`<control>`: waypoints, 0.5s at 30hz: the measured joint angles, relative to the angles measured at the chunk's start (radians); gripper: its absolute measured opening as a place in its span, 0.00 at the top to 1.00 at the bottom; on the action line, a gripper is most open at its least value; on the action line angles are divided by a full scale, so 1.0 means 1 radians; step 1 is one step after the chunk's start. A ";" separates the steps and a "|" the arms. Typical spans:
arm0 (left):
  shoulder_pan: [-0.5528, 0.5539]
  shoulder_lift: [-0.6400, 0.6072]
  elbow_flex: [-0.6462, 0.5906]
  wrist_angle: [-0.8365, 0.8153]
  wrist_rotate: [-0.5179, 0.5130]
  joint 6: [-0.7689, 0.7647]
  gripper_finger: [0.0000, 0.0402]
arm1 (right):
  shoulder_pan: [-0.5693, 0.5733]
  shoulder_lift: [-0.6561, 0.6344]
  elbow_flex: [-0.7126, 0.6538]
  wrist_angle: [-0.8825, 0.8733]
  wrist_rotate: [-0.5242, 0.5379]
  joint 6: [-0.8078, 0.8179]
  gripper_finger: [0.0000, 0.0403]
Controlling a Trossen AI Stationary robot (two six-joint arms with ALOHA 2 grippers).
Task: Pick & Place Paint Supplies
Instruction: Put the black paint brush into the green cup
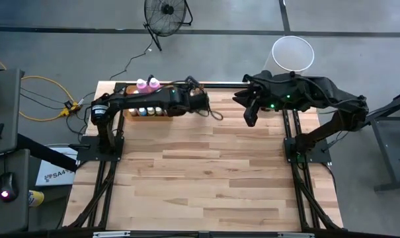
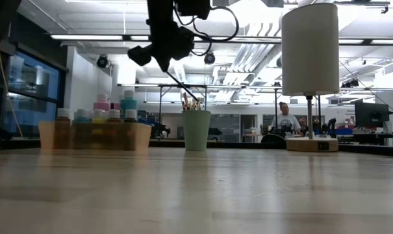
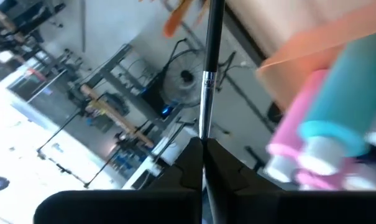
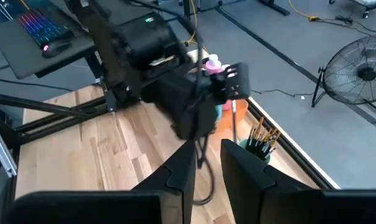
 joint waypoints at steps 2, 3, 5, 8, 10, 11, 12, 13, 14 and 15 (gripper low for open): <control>0.024 0.000 0.000 0.059 -0.023 0.071 1.00 | 0.000 -0.007 0.000 -0.012 0.000 -0.006 0.83; 0.036 0.000 0.000 0.079 -0.027 0.109 1.00 | -0.001 -0.008 0.000 -0.018 0.000 -0.007 0.83; 0.059 0.000 0.000 0.109 -0.027 0.185 1.00 | -0.001 -0.011 0.000 -0.018 0.000 -0.019 0.83; 0.087 0.011 0.002 0.171 -0.031 0.293 1.00 | -0.001 -0.012 0.000 -0.018 0.000 -0.035 0.83; 0.106 0.018 0.001 0.194 -0.028 0.348 1.00 | -0.001 -0.011 0.000 -0.018 -0.001 -0.043 0.83; 0.114 0.020 0.000 0.199 -0.025 0.374 1.00 | -0.001 -0.011 0.000 -0.018 -0.001 -0.053 0.83; 0.119 0.029 0.001 0.221 -0.027 0.399 1.00 | -0.001 -0.011 0.000 -0.018 -0.001 -0.059 0.83; 0.120 0.038 0.003 0.241 -0.029 0.421 1.00 | -0.001 -0.011 0.000 -0.017 -0.001 -0.063 0.83; 0.124 0.044 0.003 0.243 -0.029 0.439 1.00 | -0.001 -0.011 0.000 -0.017 -0.001 -0.070 0.83; 0.133 0.048 -0.001 0.239 -0.022 0.454 1.00 | -0.001 -0.011 0.000 -0.017 -0.003 -0.077 0.83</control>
